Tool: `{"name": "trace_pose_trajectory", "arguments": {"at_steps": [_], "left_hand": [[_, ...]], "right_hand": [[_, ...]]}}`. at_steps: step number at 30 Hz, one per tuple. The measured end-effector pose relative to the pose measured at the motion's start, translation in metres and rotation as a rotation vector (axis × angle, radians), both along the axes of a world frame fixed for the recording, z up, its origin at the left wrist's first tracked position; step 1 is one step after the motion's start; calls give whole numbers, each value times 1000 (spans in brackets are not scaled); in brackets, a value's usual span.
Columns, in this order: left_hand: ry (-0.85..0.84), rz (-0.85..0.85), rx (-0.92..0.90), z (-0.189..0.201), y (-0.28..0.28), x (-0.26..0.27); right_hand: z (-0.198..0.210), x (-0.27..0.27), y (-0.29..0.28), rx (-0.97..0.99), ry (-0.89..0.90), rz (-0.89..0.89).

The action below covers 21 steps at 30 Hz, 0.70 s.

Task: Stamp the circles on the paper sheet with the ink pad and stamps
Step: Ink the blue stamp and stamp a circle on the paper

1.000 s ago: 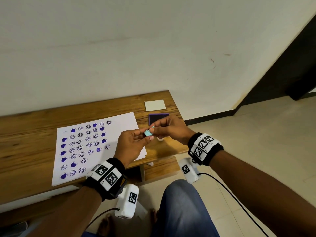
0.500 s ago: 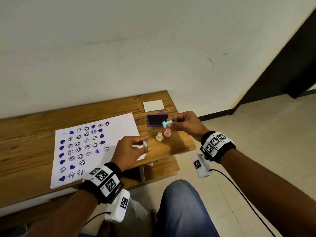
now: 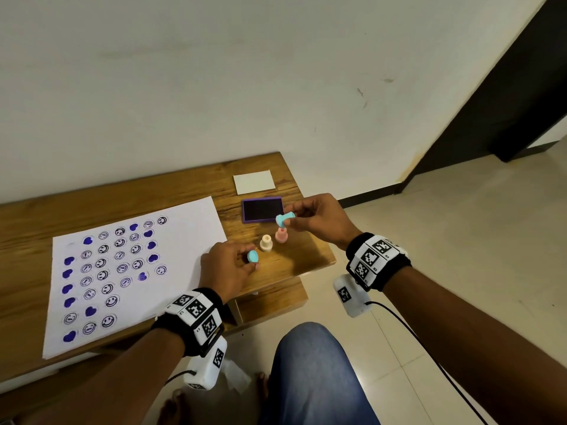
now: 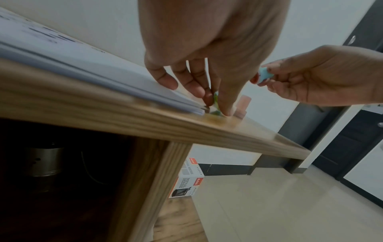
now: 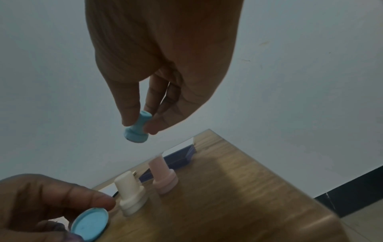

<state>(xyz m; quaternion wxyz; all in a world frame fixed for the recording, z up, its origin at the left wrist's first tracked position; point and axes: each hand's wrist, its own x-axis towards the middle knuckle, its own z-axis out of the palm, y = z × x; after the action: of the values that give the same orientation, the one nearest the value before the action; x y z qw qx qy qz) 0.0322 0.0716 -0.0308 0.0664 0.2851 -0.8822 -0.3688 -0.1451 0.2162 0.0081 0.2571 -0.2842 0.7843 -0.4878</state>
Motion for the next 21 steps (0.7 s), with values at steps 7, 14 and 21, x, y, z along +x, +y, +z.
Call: {"name": "trace_pose_trajectory", "arguments": {"at_steps": [7, 14, 21], "left_hand": [[-130, -46, -222, 2, -7, 0], [-176, -161, -278, 32, -31, -10], [-228, -321, -243, 54, -80, -54]], "right_hand": [[2, 1, -6, 29, 41, 15], [16, -10, -17, 86, 138, 27], [29, -37, -50, 212, 241, 16]]}}
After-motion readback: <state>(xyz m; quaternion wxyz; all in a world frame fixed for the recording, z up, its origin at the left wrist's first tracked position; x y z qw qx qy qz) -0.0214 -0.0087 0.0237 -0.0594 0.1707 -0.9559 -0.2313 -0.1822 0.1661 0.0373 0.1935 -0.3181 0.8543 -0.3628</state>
